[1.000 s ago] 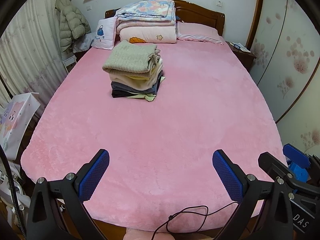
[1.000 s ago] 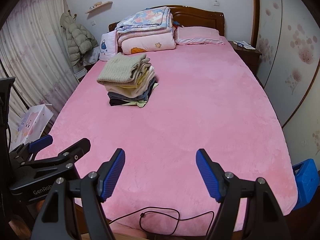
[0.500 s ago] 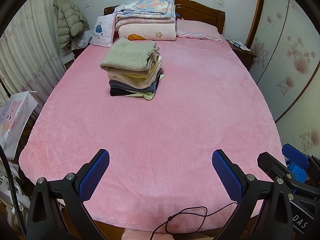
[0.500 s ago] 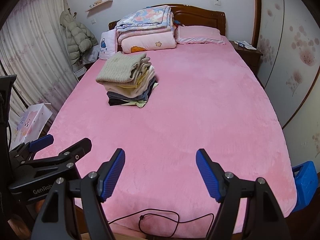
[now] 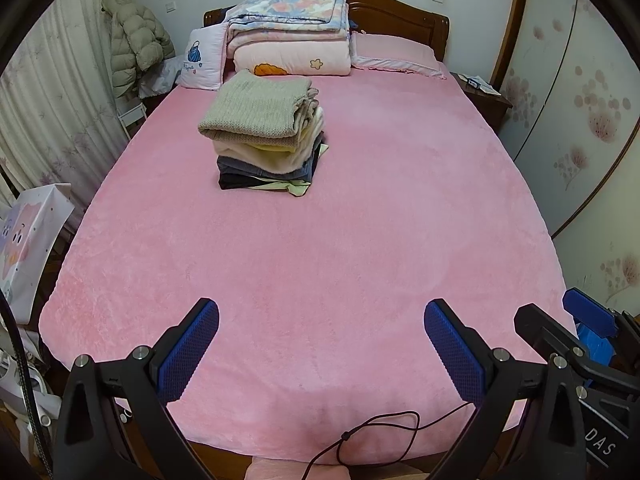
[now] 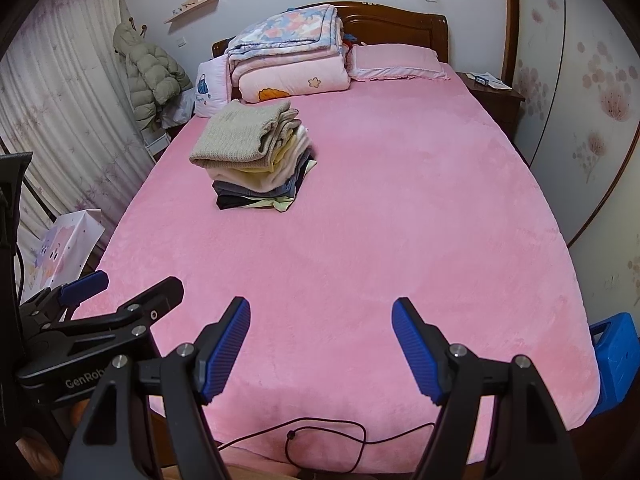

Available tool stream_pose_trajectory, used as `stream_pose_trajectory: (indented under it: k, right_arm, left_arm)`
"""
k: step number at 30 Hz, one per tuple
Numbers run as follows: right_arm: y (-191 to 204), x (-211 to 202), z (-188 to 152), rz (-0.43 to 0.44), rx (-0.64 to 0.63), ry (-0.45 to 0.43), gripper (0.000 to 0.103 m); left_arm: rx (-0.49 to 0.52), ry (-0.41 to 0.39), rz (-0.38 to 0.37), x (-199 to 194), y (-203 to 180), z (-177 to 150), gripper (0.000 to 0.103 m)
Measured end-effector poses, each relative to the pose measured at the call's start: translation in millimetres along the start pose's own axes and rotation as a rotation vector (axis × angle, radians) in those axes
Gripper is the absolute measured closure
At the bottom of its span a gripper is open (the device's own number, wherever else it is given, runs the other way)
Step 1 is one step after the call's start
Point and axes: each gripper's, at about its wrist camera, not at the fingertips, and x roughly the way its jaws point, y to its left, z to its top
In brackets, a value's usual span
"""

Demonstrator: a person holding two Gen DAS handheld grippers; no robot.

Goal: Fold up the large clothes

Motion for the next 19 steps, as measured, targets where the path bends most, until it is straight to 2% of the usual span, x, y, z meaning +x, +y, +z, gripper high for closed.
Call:
stream_pose_trajectory:
  k: [19]
  right_arm:
    - [1.0, 4.5, -4.8, 0.000, 0.012, 0.011, 0.029]
  left_arm:
    - [0.002, 0.039, -0.011, 7.9, 8.2, 4.2, 0.001]
